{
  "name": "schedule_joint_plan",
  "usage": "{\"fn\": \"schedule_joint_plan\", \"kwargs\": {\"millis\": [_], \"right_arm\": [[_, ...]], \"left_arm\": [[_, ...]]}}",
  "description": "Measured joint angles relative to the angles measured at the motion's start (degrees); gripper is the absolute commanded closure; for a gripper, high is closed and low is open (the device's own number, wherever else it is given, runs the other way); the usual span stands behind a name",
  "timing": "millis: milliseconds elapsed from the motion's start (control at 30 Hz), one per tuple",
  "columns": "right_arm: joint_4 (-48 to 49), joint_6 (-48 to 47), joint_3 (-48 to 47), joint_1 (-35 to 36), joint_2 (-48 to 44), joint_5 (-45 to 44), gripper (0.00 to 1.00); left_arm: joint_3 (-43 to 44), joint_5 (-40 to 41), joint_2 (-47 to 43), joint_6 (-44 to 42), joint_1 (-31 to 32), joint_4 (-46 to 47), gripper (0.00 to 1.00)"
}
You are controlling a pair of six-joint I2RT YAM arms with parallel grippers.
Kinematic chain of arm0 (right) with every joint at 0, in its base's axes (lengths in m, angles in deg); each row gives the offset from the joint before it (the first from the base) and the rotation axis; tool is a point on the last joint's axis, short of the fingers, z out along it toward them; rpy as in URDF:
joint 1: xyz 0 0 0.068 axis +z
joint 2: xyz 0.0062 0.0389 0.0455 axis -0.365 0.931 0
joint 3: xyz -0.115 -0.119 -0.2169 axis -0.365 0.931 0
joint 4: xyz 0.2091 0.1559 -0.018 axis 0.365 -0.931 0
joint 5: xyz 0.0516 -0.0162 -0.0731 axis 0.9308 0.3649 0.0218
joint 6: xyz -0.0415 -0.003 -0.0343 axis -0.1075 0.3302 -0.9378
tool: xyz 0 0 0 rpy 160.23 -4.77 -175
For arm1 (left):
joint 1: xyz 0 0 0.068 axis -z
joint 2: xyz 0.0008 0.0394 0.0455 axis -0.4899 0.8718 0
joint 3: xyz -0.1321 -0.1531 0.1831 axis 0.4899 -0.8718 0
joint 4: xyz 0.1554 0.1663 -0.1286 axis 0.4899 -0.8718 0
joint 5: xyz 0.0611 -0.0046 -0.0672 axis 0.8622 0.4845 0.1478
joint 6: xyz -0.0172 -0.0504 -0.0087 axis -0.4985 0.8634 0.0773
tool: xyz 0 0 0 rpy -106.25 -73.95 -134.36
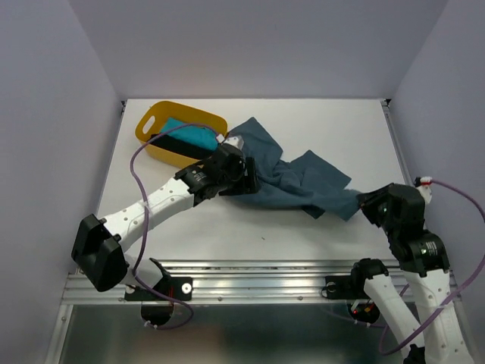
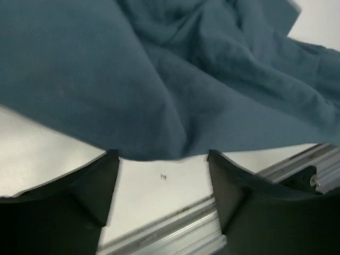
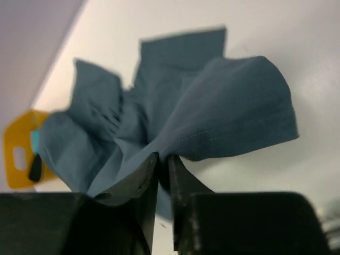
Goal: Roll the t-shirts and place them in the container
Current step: Flatten out the T-shirt at the center of the board.
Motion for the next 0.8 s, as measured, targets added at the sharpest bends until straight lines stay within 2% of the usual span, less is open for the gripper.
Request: {"fn": "schedule_joint_plan", "kwargs": {"millis": [33,133,200,300,400,433,467,567,700,800], "right_arm": [[-2.6,2.2,3.6,0.0,-2.9,1.6,0.41],[-7.3,6.3,9.2,0.0,-7.3,4.2,0.24],[-8.8,7.6,10.1,0.0,-7.5,5.0,0.21],[-9.4,8.2,8.9,0.0,-4.6,4.7,0.19],[-9.1,7.9,7.3,0.0,-1.5,3.9,0.19],[-8.7,7.6,6.8,0.0,-0.5,3.9,0.19],[-7.8,7.3,6.7,0.0,0.0,3.9,0.19],[-6.6,6.7,6.7,0.0,0.6,4.2,0.18],[-4.5,6.5,7.8,0.0,0.4,5.9,0.18],[-3.4,6.4,9.9,0.0,0.0,7.1,0.18]], "left_arm": [[-3.0,-0.1,0.0,0.4,1.5,-0.9,0.15],[-6.2,1.5,-0.1,2.3,2.6,-4.9,0.12],[-6.1,3.5,-0.6,2.8,2.4,-5.7,0.13],[-5.6,6.7,-1.9,4.2,2.1,-7.4,0.24],[-5.8,9.4,-2.5,6.0,2.1,-8.5,0.30],[-6.4,10.3,-2.5,6.7,2.1,-8.7,0.33],[-7.7,11.7,-2.5,8.1,2.0,-8.8,0.41],[-11.6,13.2,-2.7,10.6,0.4,-8.8,0.41],[-19.5,14.6,-3.7,14.0,-4.9,-8.0,0.24],[-24.6,14.9,-5.0,15.7,-8.6,-6.1,0.20]]}}
